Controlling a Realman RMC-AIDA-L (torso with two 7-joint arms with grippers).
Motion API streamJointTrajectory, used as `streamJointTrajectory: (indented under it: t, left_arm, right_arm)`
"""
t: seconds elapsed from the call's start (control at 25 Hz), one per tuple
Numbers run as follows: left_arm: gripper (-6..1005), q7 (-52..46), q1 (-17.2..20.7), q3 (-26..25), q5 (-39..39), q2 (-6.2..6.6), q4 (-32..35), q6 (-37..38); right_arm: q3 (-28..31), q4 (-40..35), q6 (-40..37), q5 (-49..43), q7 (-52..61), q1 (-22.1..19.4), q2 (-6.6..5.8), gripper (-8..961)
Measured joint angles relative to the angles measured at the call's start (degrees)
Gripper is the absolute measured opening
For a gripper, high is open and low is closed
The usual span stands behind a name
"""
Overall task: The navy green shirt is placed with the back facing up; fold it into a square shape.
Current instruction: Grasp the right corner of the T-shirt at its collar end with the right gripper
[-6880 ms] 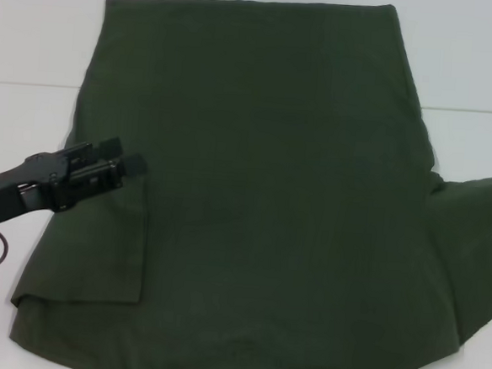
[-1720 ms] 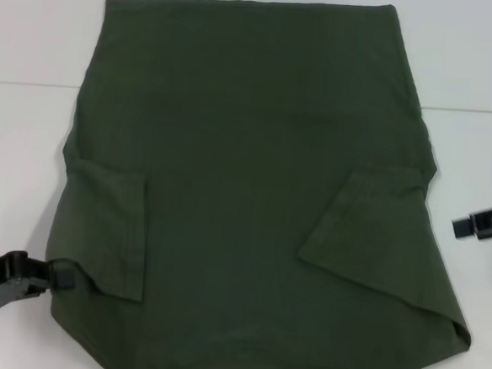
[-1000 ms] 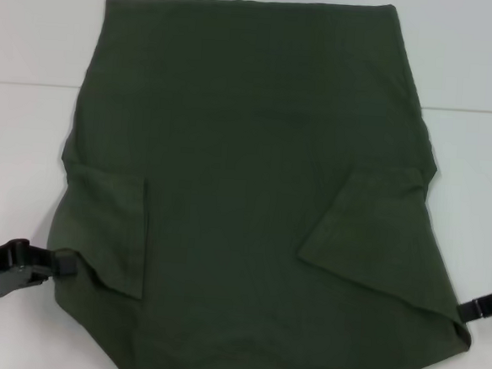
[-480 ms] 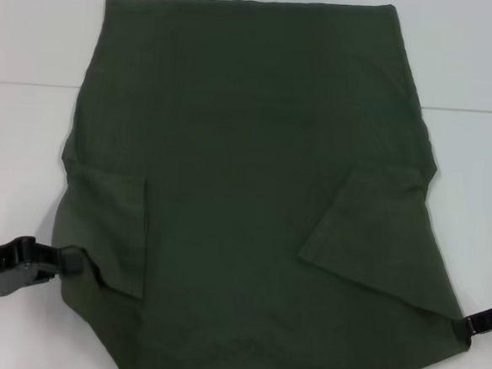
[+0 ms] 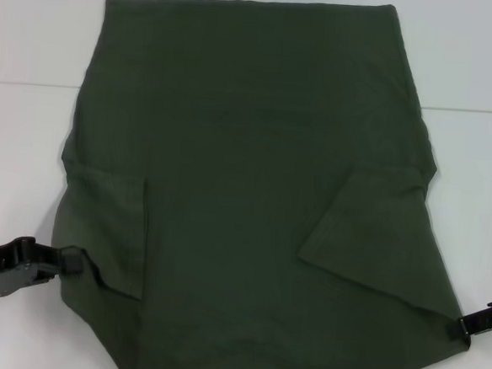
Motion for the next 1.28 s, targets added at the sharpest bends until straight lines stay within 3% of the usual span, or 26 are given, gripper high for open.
streamJointTrajectory:
  t: [0.48, 1.0, 1.28]
  left_arm:
    - [26, 0.00, 0.01, 0.00, 0.00, -0.06, 0.01, 0.00]
    - [26, -0.07, -0.05, 0.00, -0.53, -0.09, 0.01, -0.05]
    - [26, -0.09, -0.08, 0.00, -0.62, -0.01, 0.01, -0.01]
  right_arm:
    - [0.00, 1.33, 0.38, -0.19, -0.34, 1.08, 1.42, 578]
    - [0.01, 1.95, -0.76, 3.12, -1.30, 1.69, 1.51, 578]
    - [0.18, 1.88, -1.44, 2.97, -1.64, 1.57, 1.12, 346]
